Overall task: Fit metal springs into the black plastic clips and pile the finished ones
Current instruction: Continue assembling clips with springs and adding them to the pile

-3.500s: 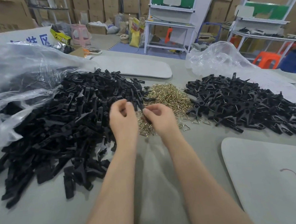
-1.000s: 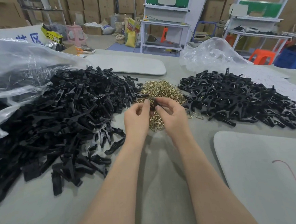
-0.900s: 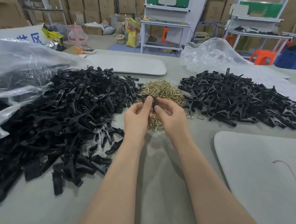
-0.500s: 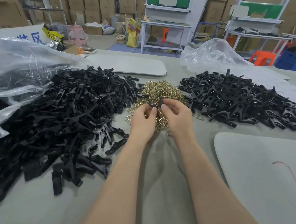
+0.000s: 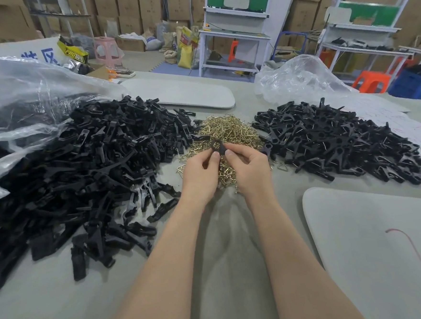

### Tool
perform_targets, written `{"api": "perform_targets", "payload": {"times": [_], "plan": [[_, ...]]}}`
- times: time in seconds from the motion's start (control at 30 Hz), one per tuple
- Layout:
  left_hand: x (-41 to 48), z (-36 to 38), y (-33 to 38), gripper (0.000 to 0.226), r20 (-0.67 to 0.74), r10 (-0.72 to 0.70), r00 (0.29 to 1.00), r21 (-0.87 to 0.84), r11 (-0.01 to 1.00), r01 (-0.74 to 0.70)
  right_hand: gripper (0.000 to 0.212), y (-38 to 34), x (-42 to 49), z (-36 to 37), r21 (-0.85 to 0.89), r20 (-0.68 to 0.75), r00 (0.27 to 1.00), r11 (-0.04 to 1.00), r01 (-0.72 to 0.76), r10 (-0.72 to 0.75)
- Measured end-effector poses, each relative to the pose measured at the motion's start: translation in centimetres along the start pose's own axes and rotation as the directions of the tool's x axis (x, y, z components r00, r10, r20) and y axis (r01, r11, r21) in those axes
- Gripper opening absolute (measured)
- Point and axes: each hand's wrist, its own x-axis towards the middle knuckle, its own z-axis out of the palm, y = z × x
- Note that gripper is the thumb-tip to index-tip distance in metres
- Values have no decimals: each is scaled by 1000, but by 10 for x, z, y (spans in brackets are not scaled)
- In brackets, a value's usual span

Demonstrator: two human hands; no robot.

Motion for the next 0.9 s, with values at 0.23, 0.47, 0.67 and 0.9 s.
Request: {"api": "perform_targets", "payload": {"times": [0.23, 0.47, 0.67, 0.9], "plan": [[-2, -4, 5, 26, 27, -83, 996, -109, 990, 85, 22, -2, 0, -1, 1, 9, 999, 999, -45, 45], [-6, -7, 11, 12, 82, -119, 989, -264, 955, 137, 25, -14, 0, -6, 344, 135, 971, 910, -231, 196], [-5, -8, 16, 7, 168, -225, 960, -515, 811, 280, 9, -20, 1, -8, 389, 89, 932, 849, -356, 350], [3, -22, 14, 10, 108, -541, 834, -872, 351, 341, 48, -8, -5, -15, -789, 70, 963, 605, -105, 260]]}}
